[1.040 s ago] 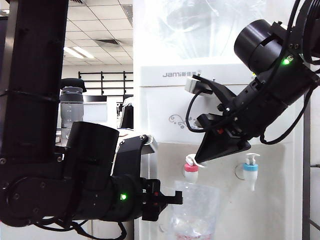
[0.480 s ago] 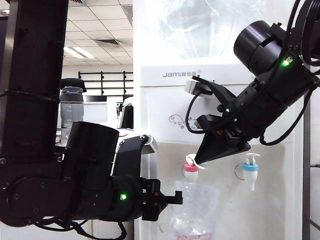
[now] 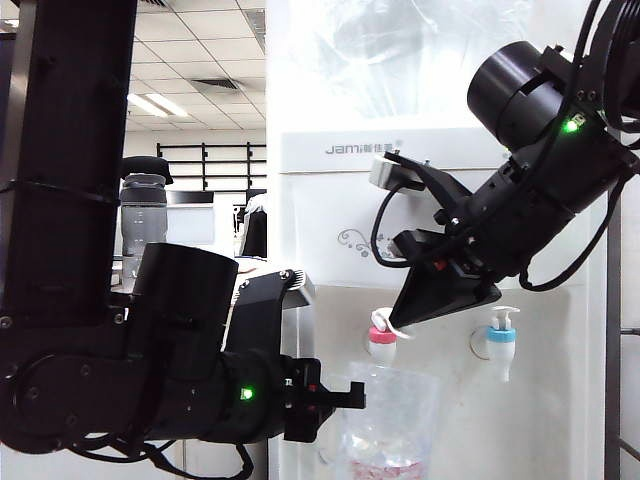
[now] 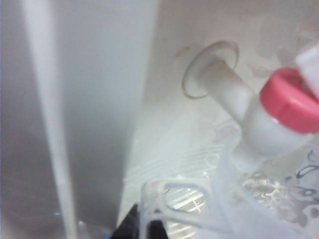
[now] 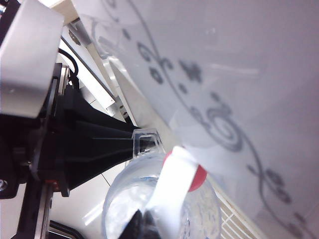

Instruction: Pick up the plastic mug from the left desk, go to the hot water outlet of the water dispenser, press the vertical switch to get some water, then put the mug back on the desk.

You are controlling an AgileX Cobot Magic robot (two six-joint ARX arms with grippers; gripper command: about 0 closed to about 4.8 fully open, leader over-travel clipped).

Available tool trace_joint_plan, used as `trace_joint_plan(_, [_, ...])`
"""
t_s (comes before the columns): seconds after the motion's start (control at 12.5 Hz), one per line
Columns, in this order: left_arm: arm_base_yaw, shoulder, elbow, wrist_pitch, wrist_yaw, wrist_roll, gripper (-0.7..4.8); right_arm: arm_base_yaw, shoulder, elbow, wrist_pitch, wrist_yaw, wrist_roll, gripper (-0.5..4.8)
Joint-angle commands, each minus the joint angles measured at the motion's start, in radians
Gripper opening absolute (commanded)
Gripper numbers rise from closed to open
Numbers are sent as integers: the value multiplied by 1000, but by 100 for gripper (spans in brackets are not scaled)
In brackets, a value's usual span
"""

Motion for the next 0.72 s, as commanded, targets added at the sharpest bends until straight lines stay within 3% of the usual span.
trace_joint_plan(0.08, [9, -9, 6, 49, -35, -6, -5, -18, 21, 8, -7, 104, 66, -6])
trace_joint_plan(0.72, [9, -9, 6, 49, -35, -6, -5, -18, 21, 8, 10, 104, 66, -5])
